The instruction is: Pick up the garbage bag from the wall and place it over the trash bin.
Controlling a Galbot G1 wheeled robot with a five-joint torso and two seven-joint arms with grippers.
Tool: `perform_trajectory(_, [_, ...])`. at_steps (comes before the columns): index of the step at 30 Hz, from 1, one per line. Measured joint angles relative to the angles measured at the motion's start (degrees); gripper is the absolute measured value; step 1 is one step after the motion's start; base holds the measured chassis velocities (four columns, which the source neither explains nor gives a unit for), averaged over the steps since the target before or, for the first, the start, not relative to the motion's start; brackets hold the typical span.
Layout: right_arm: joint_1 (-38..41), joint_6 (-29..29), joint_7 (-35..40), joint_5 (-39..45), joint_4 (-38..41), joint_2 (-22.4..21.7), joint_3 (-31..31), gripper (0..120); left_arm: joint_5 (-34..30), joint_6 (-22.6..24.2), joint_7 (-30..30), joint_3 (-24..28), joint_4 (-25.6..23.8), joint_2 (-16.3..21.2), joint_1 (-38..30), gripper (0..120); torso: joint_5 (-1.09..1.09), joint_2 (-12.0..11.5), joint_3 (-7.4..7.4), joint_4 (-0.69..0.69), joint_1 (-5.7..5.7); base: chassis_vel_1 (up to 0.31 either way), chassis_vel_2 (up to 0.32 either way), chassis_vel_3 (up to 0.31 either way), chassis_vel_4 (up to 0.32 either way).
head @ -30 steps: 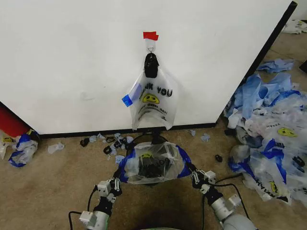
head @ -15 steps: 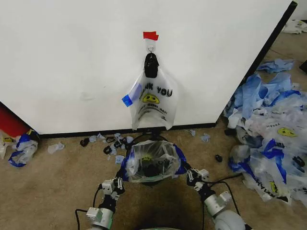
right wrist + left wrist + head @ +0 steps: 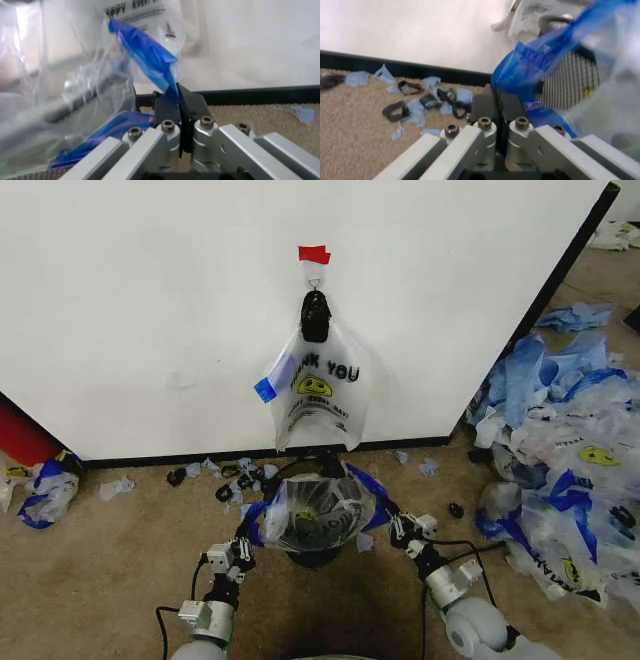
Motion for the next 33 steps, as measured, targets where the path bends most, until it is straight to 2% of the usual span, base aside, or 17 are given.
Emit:
perform_trajectory(9, [0.05, 0.80, -0.84, -1.14, -4.14, 2.61, -1.59, 0, 0.13, -0.65, 0.33, 0.69, 4.70, -2.81, -0.36, 0, 0.00, 0.00, 0.00, 0.00, 0.00, 0.000, 0.000, 0.000, 0.000])
perform_trajectory(23, [0.88, 1.89, -1.99, -1.95, -7.87, 4.63, -1.74, 0, 1.04, -0.96, 0.84, 1.46, 8.19, -5.84, -1.59, 0, 0.07, 0.00, -0.01, 0.00, 0.00, 0.000, 0.000, 0.000, 0.000])
perform_trajectory(33, [2.36, 2.36, -2.88, -1.93, -10.12, 5.86, -1.19, 0, 2.15, -1.96, 1.06, 1.68, 10.25, -7.88, -2.54, 0, 0.05, 0.01, -0.02, 0.00, 0.00, 0.000, 0.000, 0.000, 0.000])
